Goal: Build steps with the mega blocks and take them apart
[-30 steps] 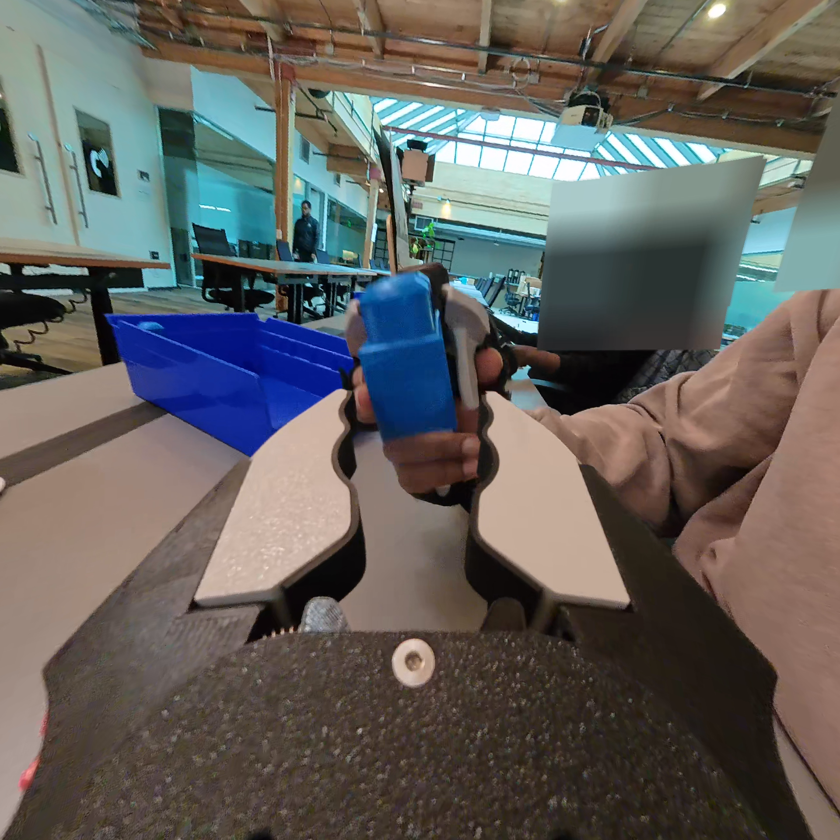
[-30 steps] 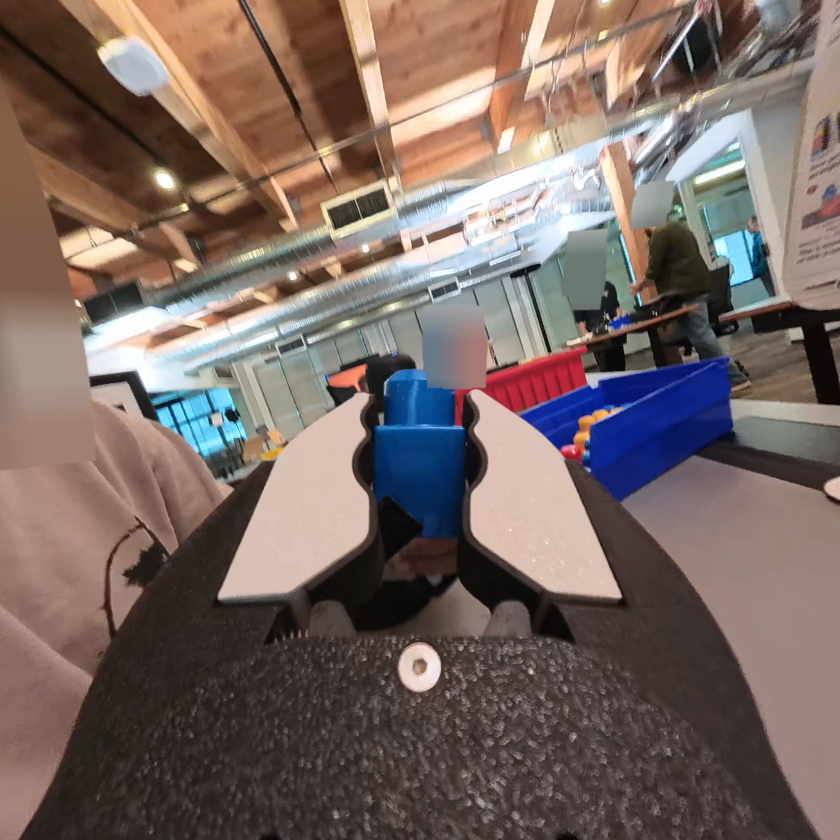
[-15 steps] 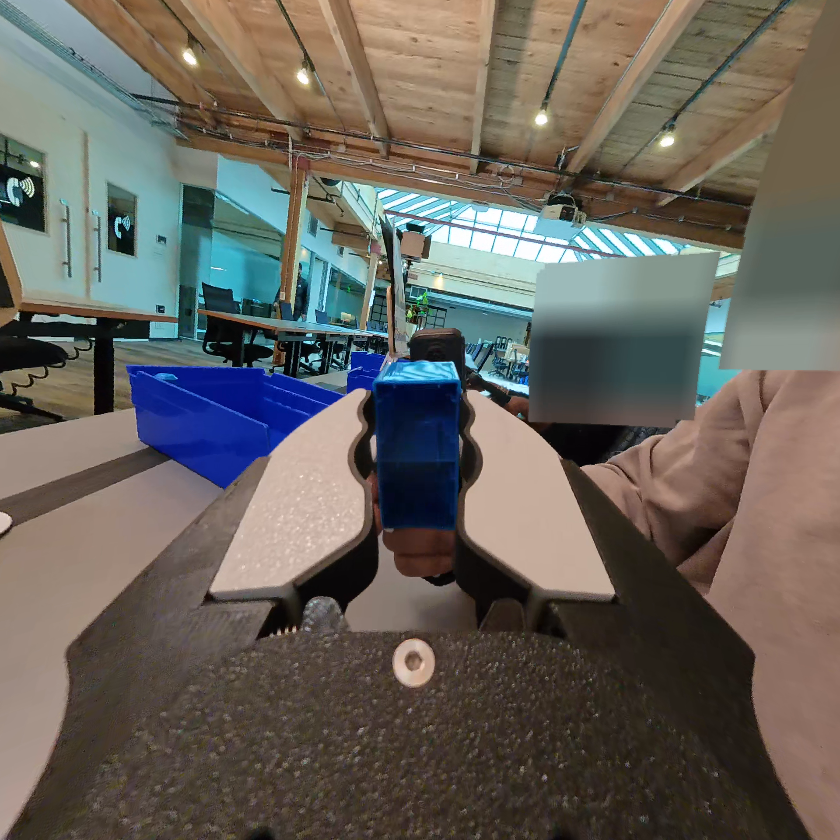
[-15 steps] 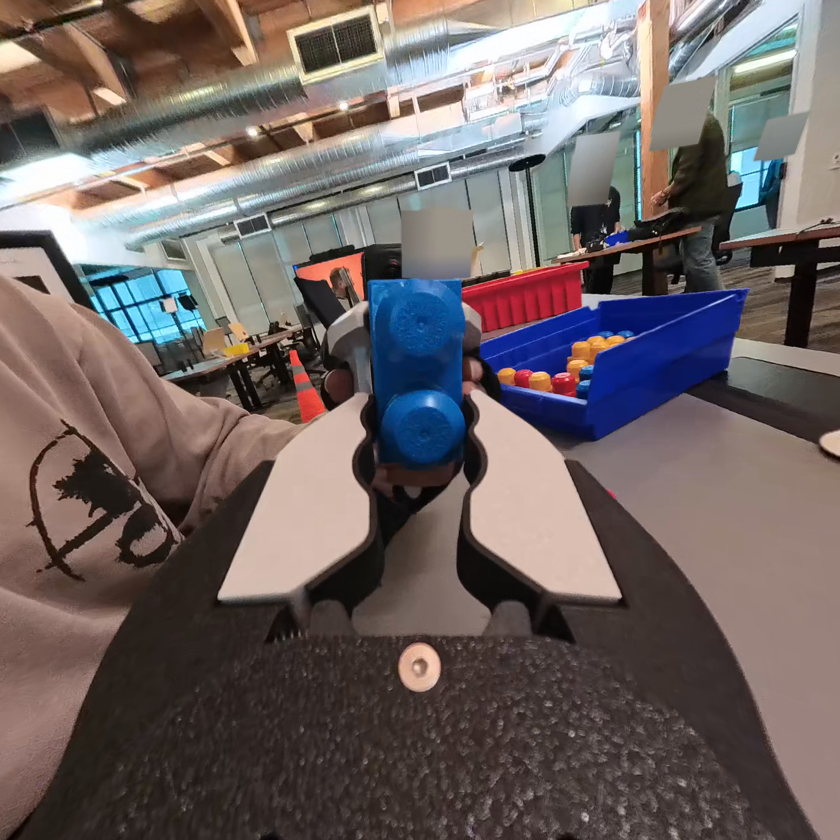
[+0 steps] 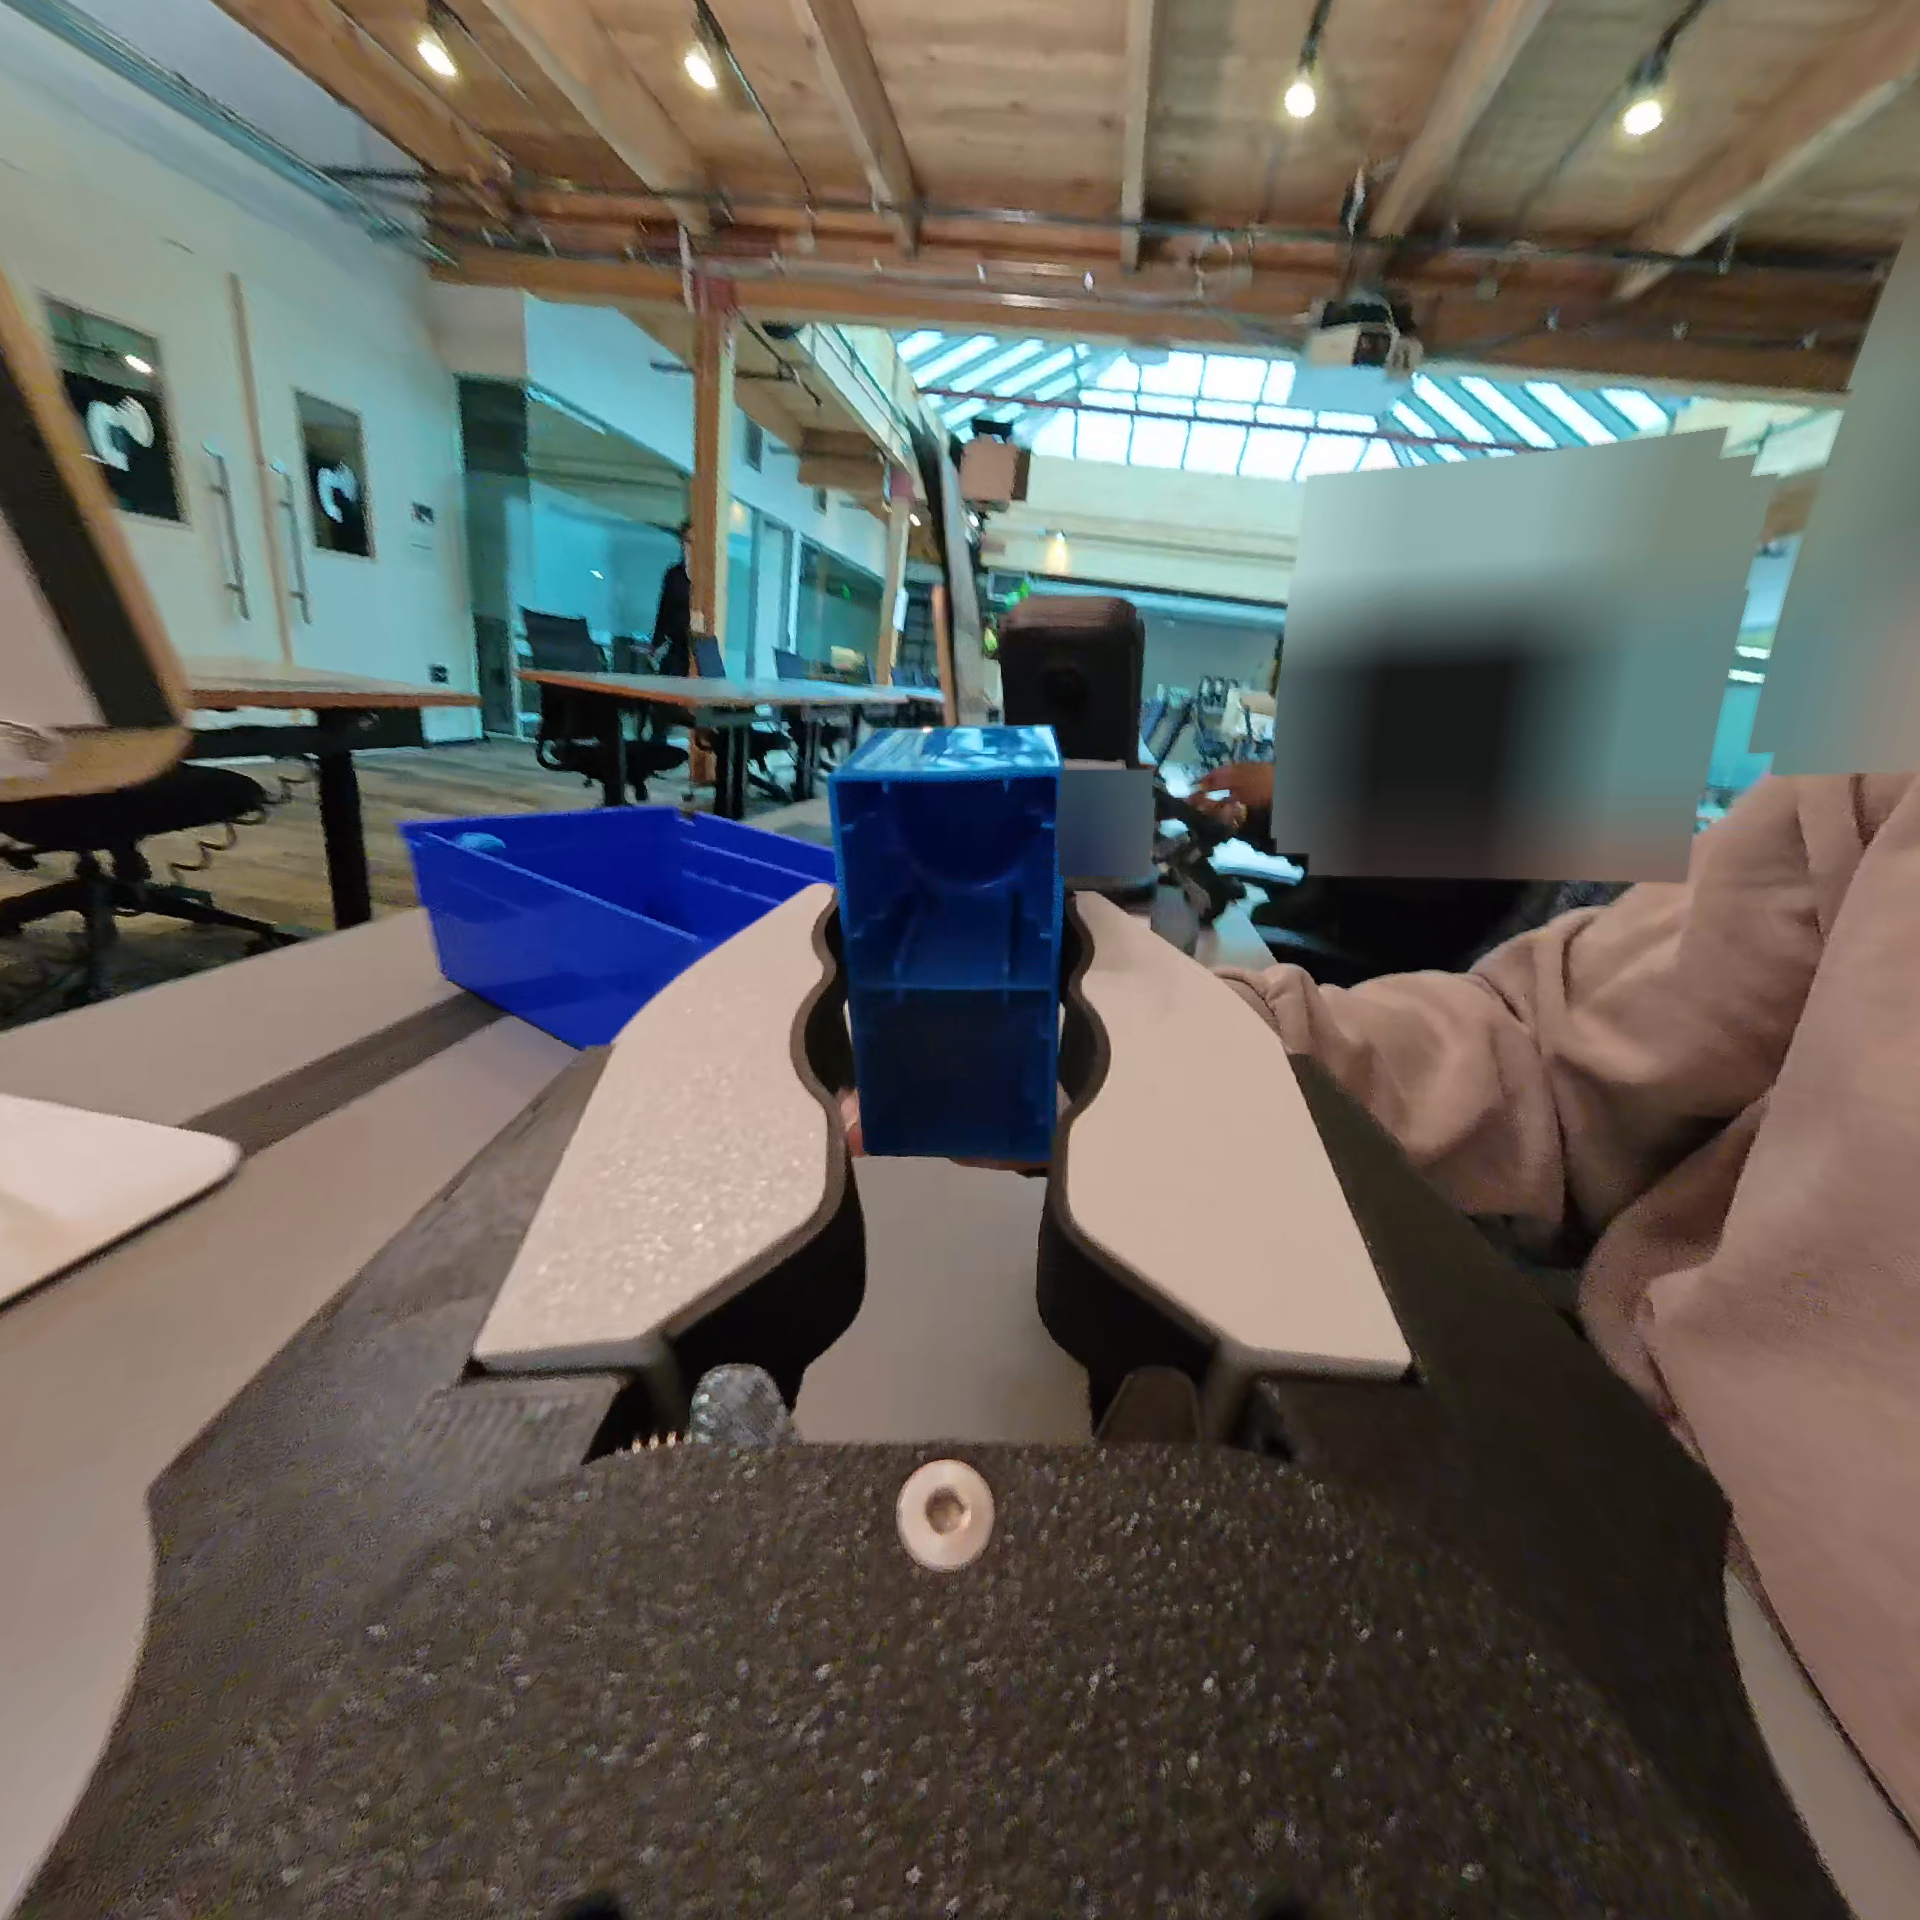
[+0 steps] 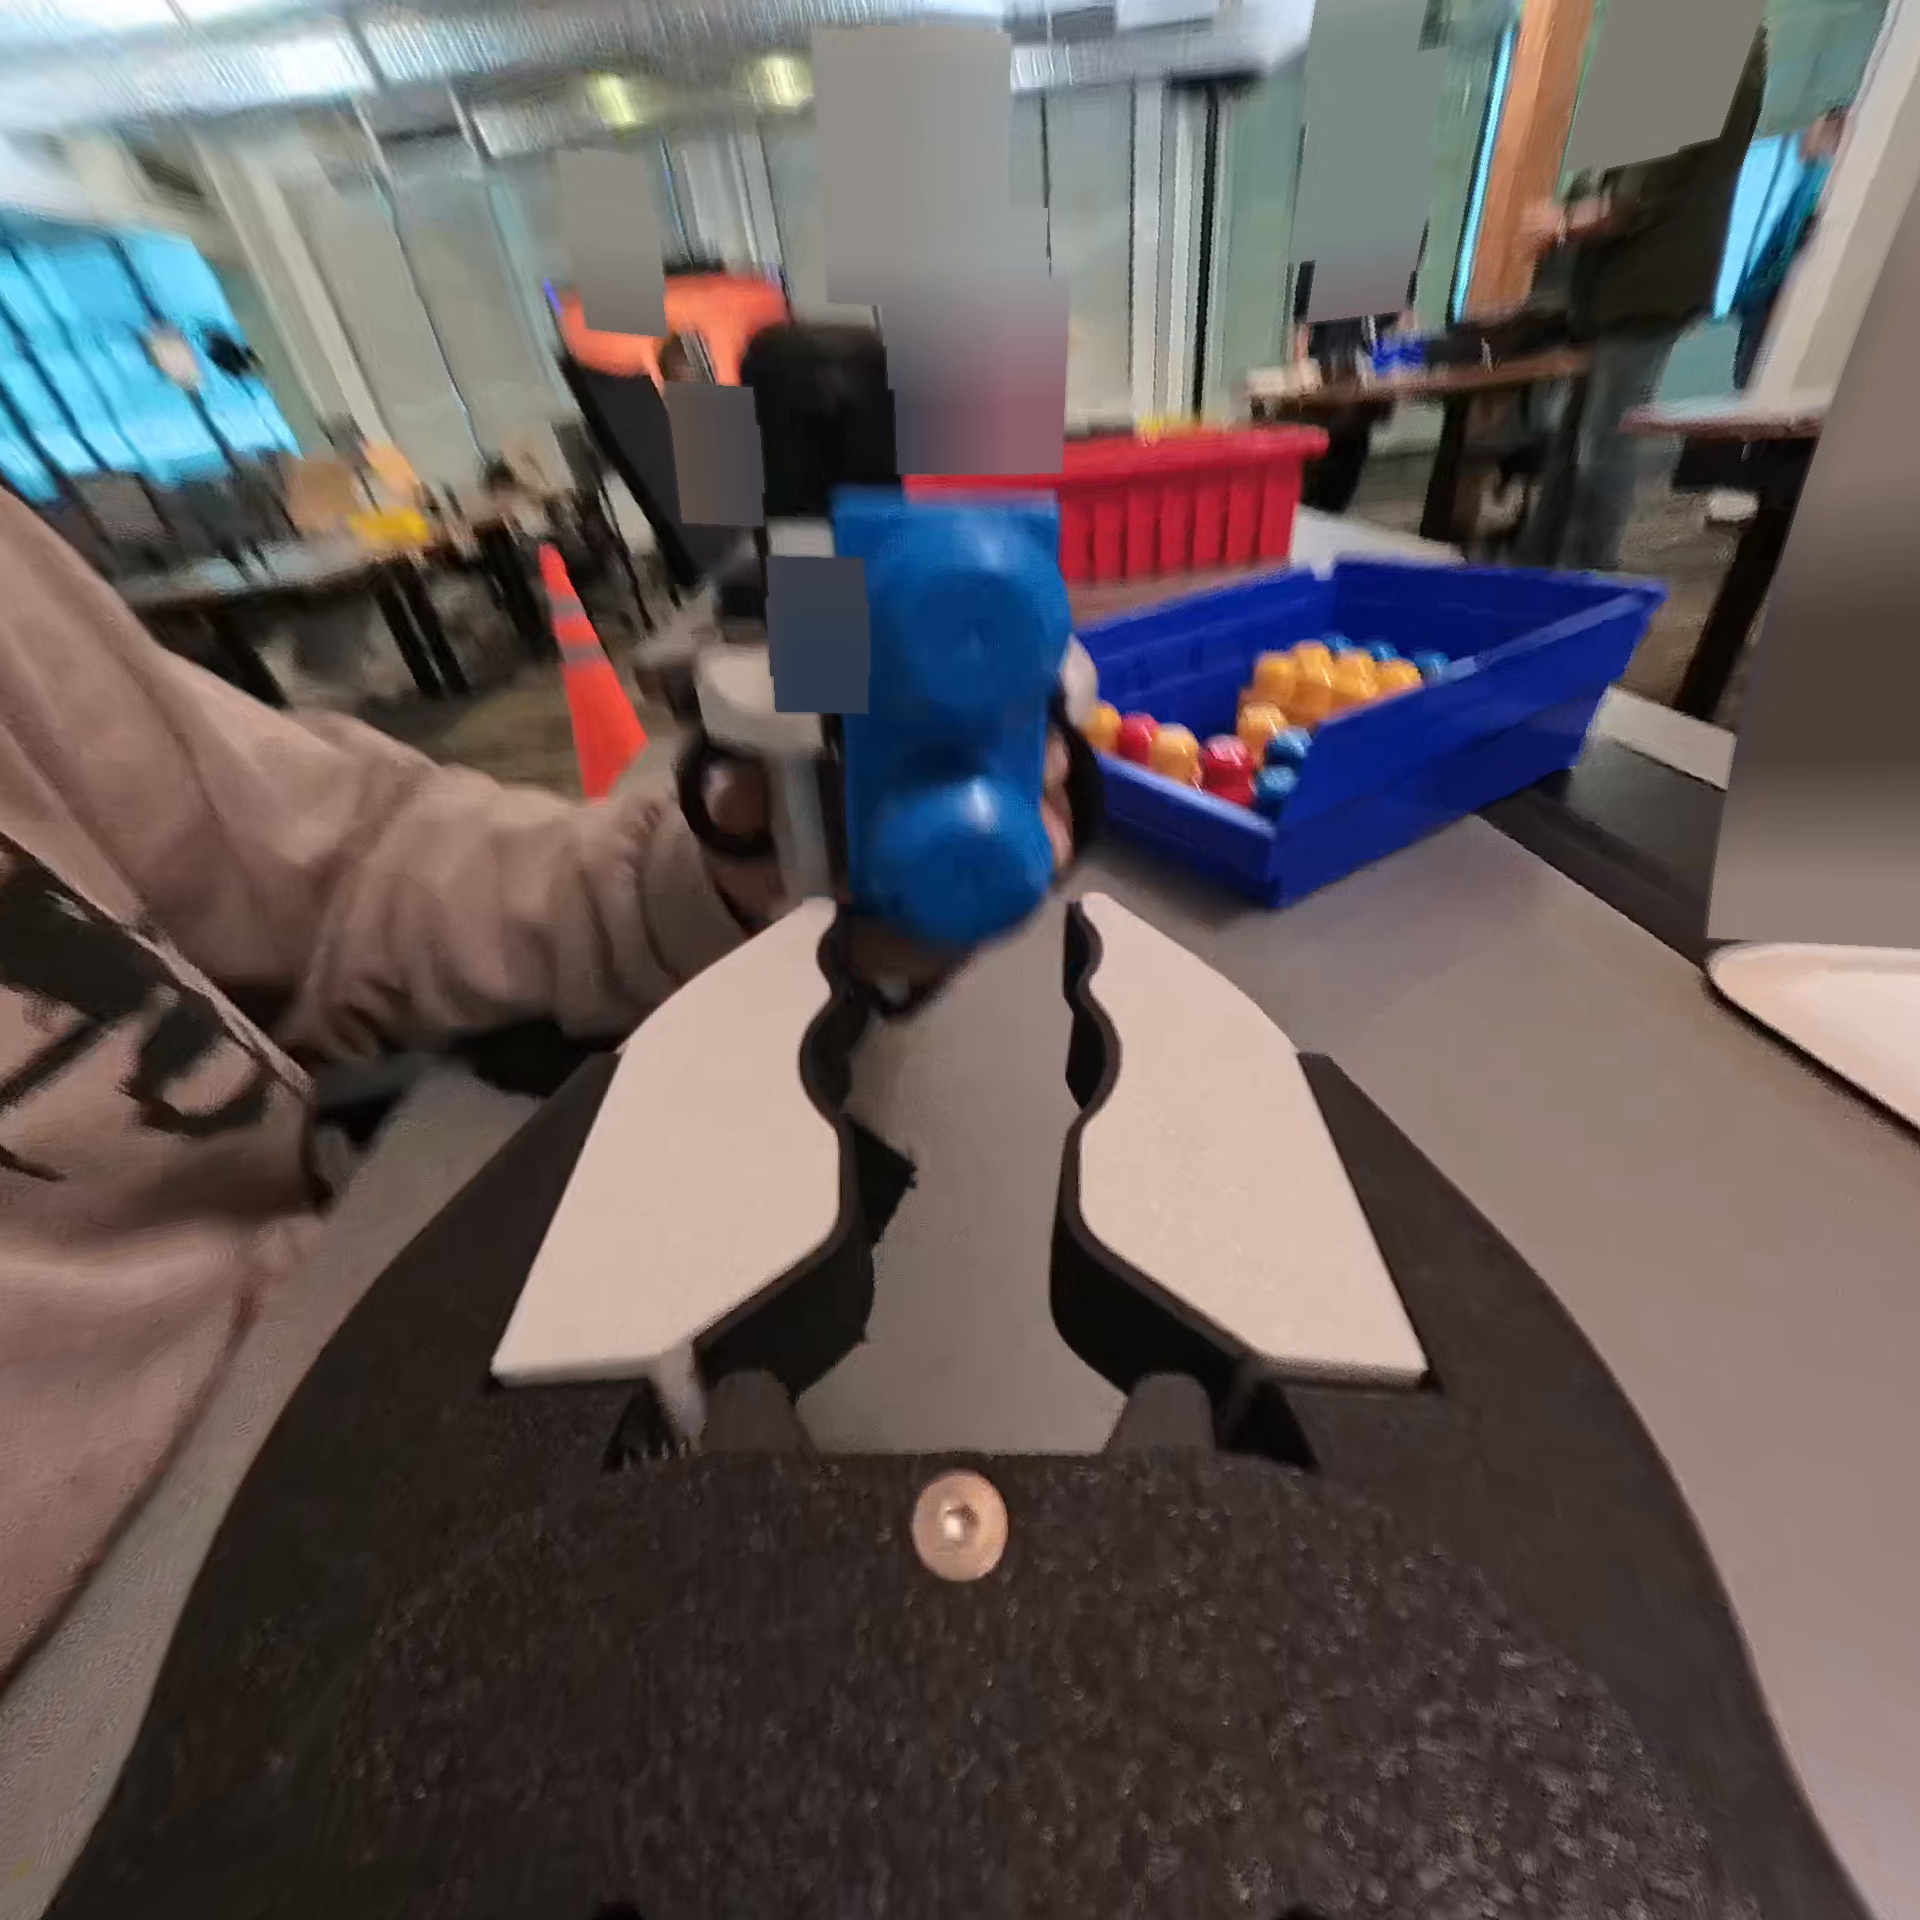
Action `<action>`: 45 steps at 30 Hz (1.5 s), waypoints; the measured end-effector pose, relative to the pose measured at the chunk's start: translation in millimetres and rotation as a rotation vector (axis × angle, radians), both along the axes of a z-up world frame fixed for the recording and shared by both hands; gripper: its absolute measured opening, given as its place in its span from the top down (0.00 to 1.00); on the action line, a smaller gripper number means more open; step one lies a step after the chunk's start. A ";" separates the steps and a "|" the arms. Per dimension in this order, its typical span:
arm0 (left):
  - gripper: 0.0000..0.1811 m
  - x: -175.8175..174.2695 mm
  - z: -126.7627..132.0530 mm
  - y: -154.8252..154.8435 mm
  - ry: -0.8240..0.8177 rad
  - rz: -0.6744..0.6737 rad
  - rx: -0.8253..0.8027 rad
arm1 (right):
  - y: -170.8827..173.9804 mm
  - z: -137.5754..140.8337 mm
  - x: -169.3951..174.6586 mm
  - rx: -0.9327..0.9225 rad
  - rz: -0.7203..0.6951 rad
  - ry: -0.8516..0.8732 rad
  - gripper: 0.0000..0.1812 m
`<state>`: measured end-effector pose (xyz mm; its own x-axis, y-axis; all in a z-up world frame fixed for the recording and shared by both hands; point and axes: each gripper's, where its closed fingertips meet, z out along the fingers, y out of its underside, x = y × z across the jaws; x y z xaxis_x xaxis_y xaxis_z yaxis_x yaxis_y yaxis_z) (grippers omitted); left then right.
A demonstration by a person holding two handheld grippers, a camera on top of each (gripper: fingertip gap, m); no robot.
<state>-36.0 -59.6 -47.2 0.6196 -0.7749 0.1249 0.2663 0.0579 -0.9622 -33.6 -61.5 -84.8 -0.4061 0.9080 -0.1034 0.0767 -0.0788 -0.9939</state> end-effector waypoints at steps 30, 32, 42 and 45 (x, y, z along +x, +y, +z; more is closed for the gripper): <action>0.79 -29.7 7.0 3.1 -0.156 0.004 -0.039 | 59.2 49.2 13.1 -0.142 -0.078 0.160 0.80; 0.80 -15.5 3.9 5.4 -0.130 -0.006 -0.047 | 60.7 65.0 30.3 -0.219 -0.077 0.276 0.81; 0.80 4.6 0.4 34.8 -0.022 0.021 -0.101 | 64.9 67.4 49.6 -0.279 -0.068 0.359 0.81; 0.80 10.8 -4.6 34.2 -0.014 0.014 -0.077 | 61.1 66.4 49.1 -0.262 -0.055 0.349 0.81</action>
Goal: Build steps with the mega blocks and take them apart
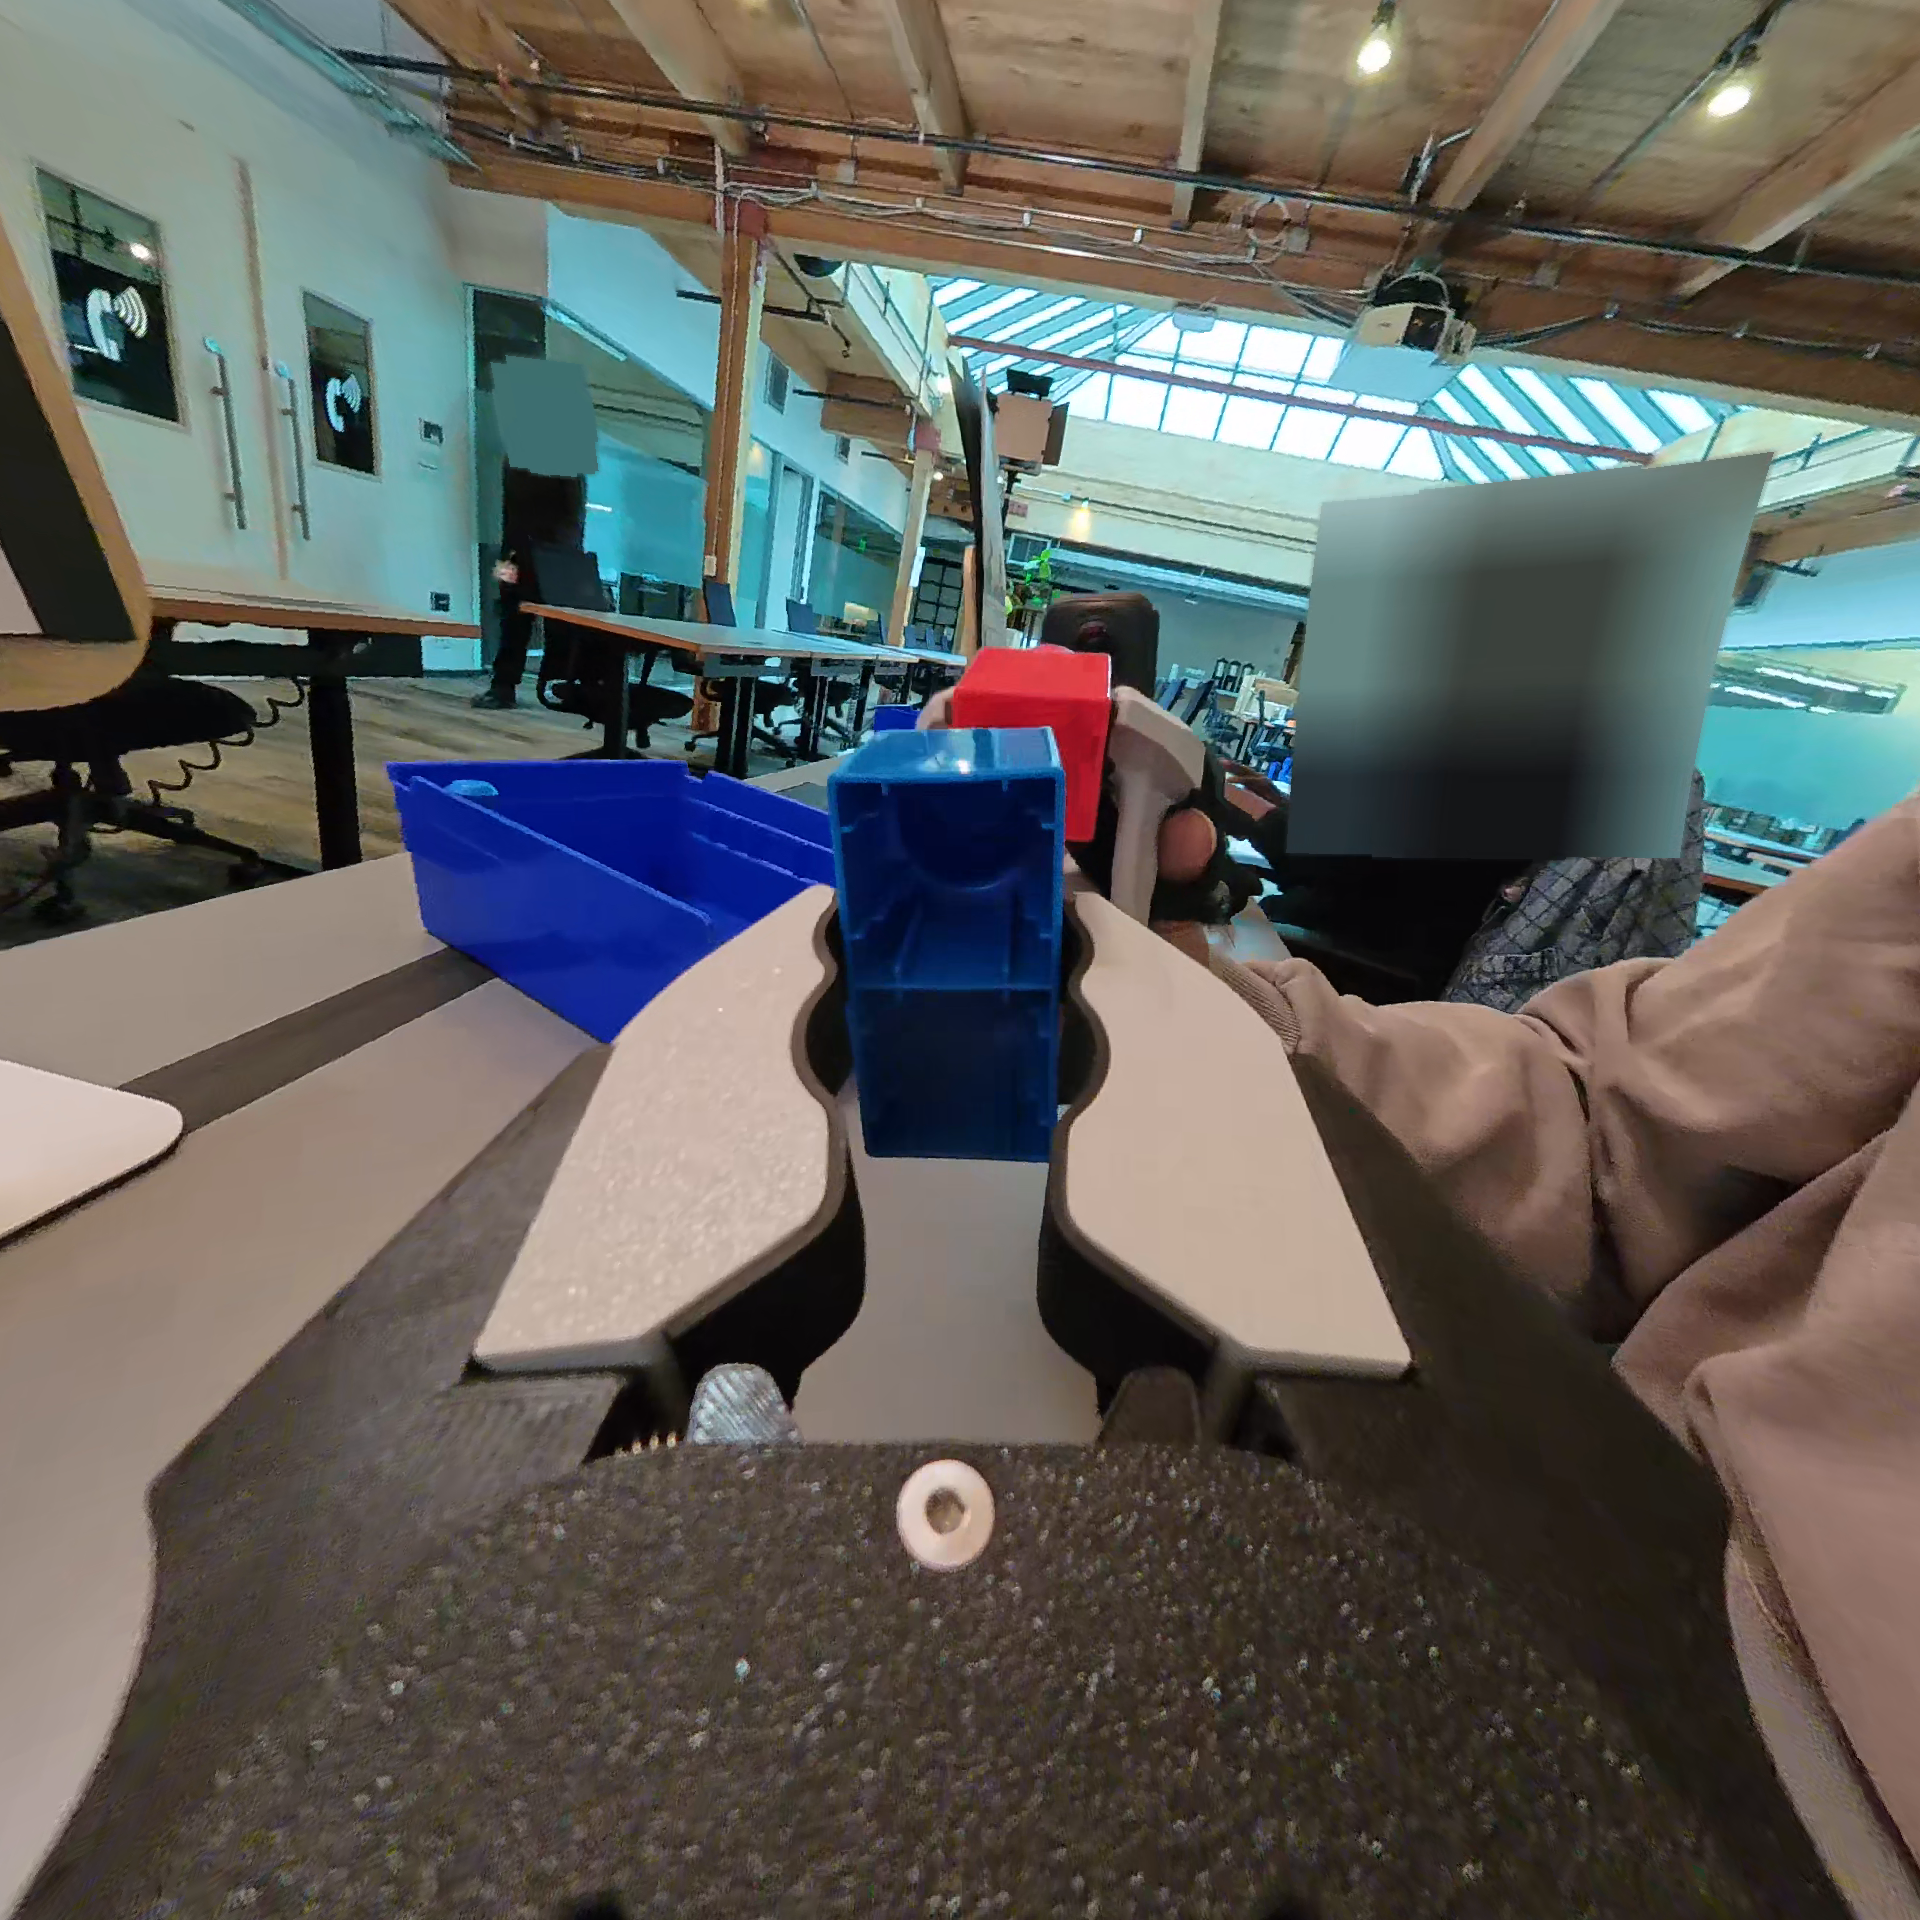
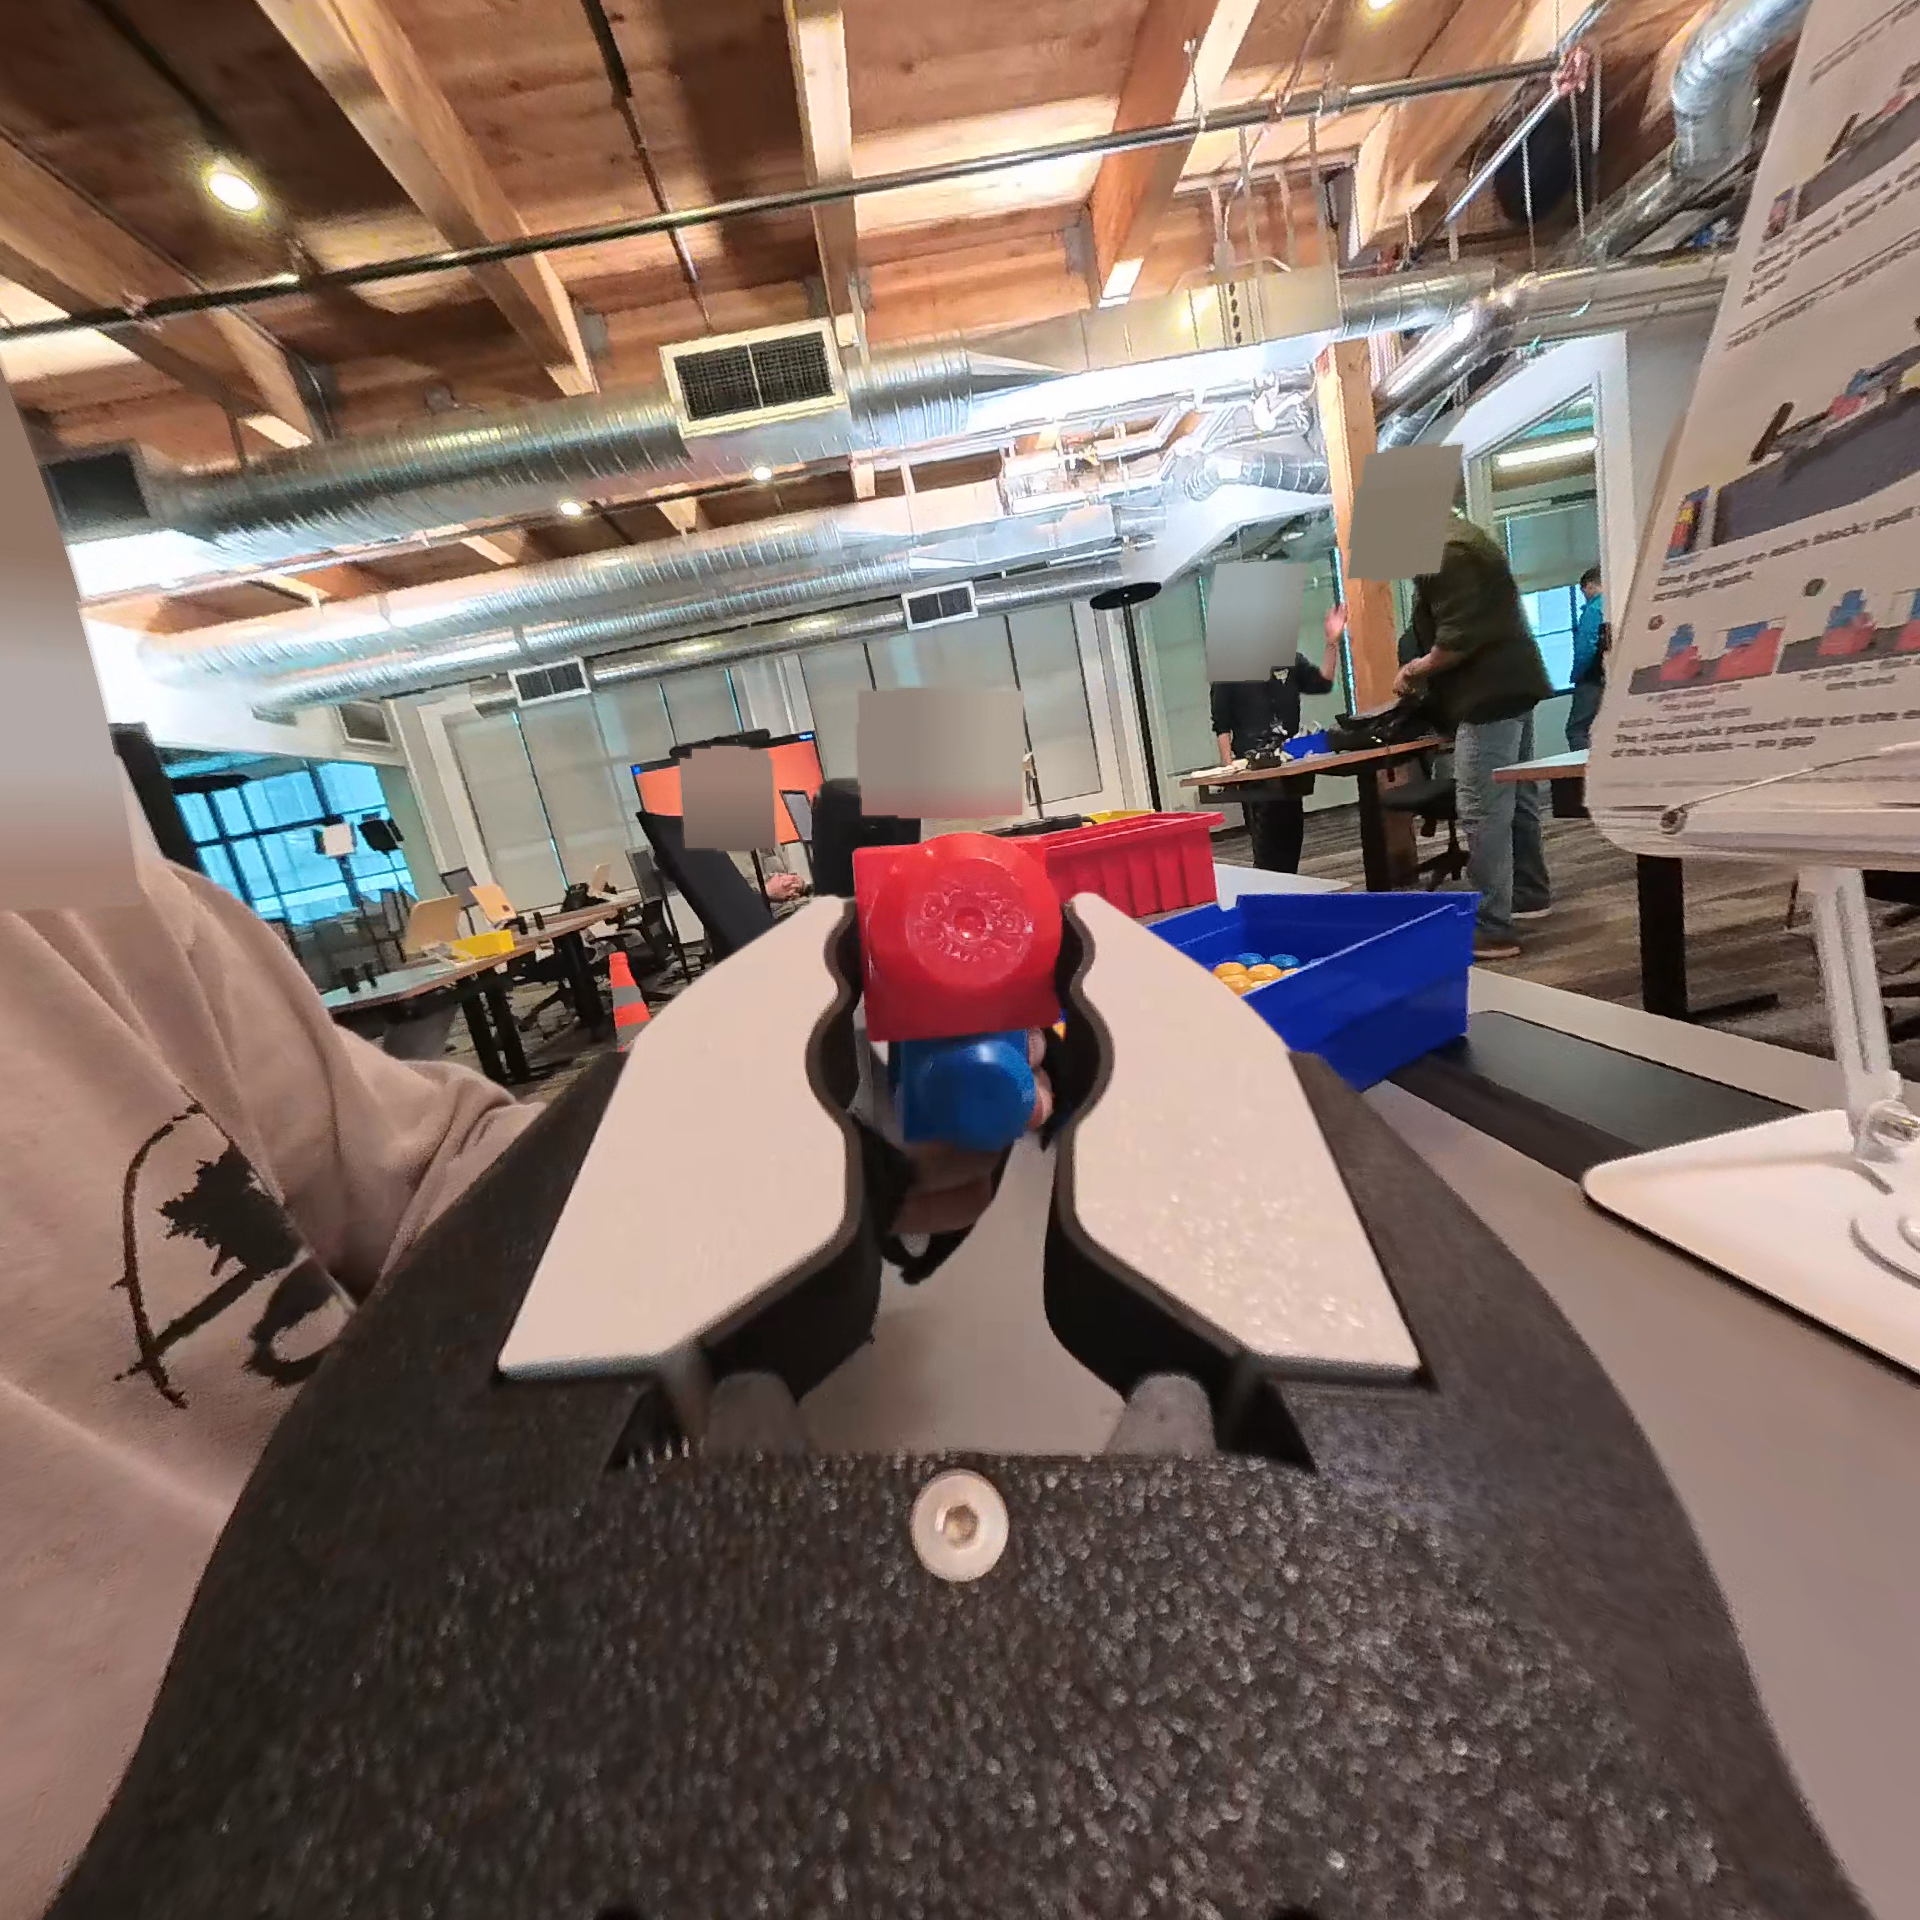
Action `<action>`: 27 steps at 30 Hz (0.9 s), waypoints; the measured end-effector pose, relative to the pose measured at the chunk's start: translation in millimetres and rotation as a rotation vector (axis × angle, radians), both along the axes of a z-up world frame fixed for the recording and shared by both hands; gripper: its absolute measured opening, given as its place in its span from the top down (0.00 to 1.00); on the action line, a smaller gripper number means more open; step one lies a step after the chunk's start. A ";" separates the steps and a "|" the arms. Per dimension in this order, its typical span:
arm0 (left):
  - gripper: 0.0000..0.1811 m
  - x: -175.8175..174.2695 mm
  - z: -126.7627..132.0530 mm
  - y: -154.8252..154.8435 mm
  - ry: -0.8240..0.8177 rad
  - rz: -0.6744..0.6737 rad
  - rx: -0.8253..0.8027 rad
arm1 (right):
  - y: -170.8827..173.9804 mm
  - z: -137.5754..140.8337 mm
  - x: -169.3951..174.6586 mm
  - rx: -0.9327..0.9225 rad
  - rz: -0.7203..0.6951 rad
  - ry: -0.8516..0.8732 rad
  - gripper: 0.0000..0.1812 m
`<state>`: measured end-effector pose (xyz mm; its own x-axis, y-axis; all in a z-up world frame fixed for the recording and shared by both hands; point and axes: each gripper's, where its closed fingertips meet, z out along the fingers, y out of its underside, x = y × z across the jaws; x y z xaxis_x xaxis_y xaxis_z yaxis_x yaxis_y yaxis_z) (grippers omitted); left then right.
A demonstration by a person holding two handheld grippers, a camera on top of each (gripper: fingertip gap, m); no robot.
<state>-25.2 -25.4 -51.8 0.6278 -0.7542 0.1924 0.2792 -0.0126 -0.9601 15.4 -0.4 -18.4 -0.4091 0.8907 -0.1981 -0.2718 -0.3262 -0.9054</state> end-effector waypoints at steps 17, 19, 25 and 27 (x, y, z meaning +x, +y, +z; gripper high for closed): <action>0.80 7.9 -22.4 -8.8 0.013 -0.050 -0.048 | -15.1 -24.8 -16.2 0.126 -0.015 -0.126 0.81; 0.80 5.7 -23.4 -8.9 0.037 -0.031 -0.047 | -16.9 -30.2 -18.5 0.155 -0.018 -0.162 0.81; 0.79 10.8 -34.5 -13.5 0.131 -0.058 -0.090 | -24.3 -35.3 -21.5 0.158 0.021 -0.199 0.81; 0.79 12.2 -35.0 -14.1 0.124 -0.065 -0.095 | -25.4 -35.9 -20.7 0.153 0.038 -0.209 0.81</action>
